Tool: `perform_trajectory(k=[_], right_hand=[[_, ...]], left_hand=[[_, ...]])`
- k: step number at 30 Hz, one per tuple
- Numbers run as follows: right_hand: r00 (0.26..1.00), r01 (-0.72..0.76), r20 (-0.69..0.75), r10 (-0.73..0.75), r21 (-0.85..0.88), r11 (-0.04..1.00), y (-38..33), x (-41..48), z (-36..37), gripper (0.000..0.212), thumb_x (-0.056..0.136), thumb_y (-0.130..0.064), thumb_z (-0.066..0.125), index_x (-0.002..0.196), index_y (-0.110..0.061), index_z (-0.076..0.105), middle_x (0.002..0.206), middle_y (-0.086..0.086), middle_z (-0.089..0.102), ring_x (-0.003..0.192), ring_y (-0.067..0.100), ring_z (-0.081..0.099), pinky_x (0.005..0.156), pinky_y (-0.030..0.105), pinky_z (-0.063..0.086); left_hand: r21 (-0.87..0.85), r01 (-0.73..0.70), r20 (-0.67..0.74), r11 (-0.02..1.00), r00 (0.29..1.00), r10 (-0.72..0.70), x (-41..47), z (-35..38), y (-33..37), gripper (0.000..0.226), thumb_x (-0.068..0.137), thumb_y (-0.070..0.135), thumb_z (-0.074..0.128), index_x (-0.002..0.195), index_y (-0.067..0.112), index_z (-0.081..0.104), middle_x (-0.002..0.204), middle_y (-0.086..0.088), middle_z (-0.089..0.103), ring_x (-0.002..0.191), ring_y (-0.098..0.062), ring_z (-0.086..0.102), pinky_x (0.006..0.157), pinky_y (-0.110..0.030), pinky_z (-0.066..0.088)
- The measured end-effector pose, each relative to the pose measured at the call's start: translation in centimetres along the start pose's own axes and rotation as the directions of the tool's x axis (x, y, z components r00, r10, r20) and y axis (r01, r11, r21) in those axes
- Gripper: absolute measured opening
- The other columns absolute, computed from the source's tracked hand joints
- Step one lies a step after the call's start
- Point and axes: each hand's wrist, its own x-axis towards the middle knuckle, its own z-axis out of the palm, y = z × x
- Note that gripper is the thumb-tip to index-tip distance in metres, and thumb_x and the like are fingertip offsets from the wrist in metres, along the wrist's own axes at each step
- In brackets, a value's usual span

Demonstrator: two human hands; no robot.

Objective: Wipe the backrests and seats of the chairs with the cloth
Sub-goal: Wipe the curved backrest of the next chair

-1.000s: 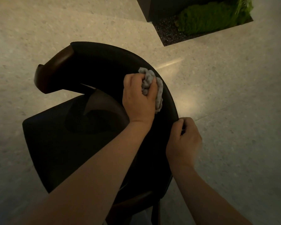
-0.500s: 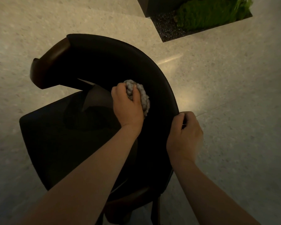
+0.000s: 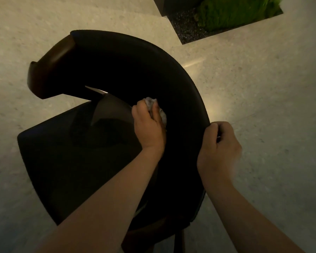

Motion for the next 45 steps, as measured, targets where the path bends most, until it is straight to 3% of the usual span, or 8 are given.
perform_trajectory(k=[8,12,17,20,25,31,38,45], right_hand=[[1.000,0.008,-0.023,-0.007,0.014,1.000,0.1,0.0,0.1,0.025,0.090,-0.037,0.036,0.078,-0.026,0.054,0.057,-0.013,0.047,0.053,0.001,0.049,0.047,0.011,0.036],[1.000,0.003,-0.022,-0.003,-0.001,1.000,0.1,0.0,0.0,0.025,0.091,-0.037,0.036,0.081,-0.025,0.056,0.058,-0.013,0.047,0.054,0.000,0.050,0.046,0.011,0.035],[1.000,0.003,-0.024,-0.003,-0.004,1.000,-0.2,-0.1,0.0,0.027,0.091,-0.038,0.035,0.081,-0.025,0.056,0.056,-0.014,0.046,0.051,0.001,0.049,0.043,0.014,0.031],[1.000,-0.007,-0.018,0.006,-0.025,1.000,-0.3,-0.1,0.0,0.027,0.091,-0.039,0.033,0.080,-0.026,0.054,0.055,-0.013,0.045,0.049,0.002,0.047,0.047,0.013,0.026],[1.000,-0.018,-0.017,0.017,-0.058,0.998,-0.5,-0.2,-0.1,0.030,0.089,-0.042,0.031,0.080,-0.025,0.054,0.057,-0.012,0.046,0.048,0.002,0.046,0.043,0.011,0.026],[1.000,-0.013,-0.016,0.012,-0.068,0.998,-0.6,-0.3,-0.2,0.027,0.090,-0.039,0.033,0.079,-0.025,0.053,0.058,-0.011,0.047,0.049,0.003,0.044,0.046,0.017,0.024],[0.999,-0.027,0.015,0.028,-0.058,0.998,-0.3,-0.1,-0.2,0.032,0.087,-0.044,0.029,0.079,-0.025,0.053,0.062,-0.008,0.049,0.054,0.006,0.045,0.051,0.026,0.026],[0.993,-0.037,0.108,0.040,-0.031,0.999,-0.3,0.3,-0.4,0.034,0.088,-0.046,0.029,0.083,-0.024,0.054,0.064,-0.009,0.051,0.057,0.004,0.049,0.052,0.026,0.028]], left_hand=[[0.020,0.015,0.037,1.000,0.999,-0.016,0.1,0.3,-3.9,0.021,0.101,0.033,0.041,0.106,0.014,0.048,0.105,0.001,0.047,0.085,-0.001,0.052,0.071,-0.010,0.040],[0.059,0.022,0.186,0.998,0.982,-0.033,0.7,-1.2,-6.1,0.012,0.101,0.037,0.040,0.107,0.028,0.046,0.109,0.006,0.049,0.091,-0.001,0.057,0.072,-0.013,0.045],[0.186,0.331,0.361,0.925,0.852,-0.378,1.0,-3.4,-9.4,0.019,0.099,0.027,0.040,0.113,0.019,0.050,0.106,0.002,0.054,0.083,-0.015,0.051,0.067,-0.021,0.038],[0.224,0.163,0.387,0.961,0.890,-0.241,0.8,-4.8,-9.0,0.016,0.101,0.043,0.041,0.102,0.031,0.052,0.094,0.011,0.057,0.081,-0.008,0.062,0.064,-0.016,0.038],[0.073,-0.119,0.324,0.990,0.942,0.090,1.1,-5.1,-3.5,0.025,0.102,0.046,0.032,0.112,0.027,0.045,0.116,0.005,0.048,0.093,0.012,0.051,0.067,-0.003,0.042],[-0.060,-0.284,0.107,0.957,0.951,0.289,2.3,-4.1,5.6,0.026,0.099,0.036,0.049,0.109,0.013,0.055,0.107,0.004,0.044,0.091,0.005,0.048,0.080,-0.004,0.038],[0.082,-0.371,0.122,0.925,0.925,0.360,3.1,-1.3,9.5,0.027,0.092,0.037,0.063,0.102,0.012,0.065,0.098,-0.003,0.052,0.086,-0.016,0.052,0.074,-0.027,0.047],[0.147,-0.220,0.026,0.964,0.976,0.218,3.1,-0.5,9.9,0.032,0.094,0.044,0.053,0.102,0.014,0.061,0.100,0.000,0.052,0.084,-0.013,0.053,0.071,-0.028,0.049]])
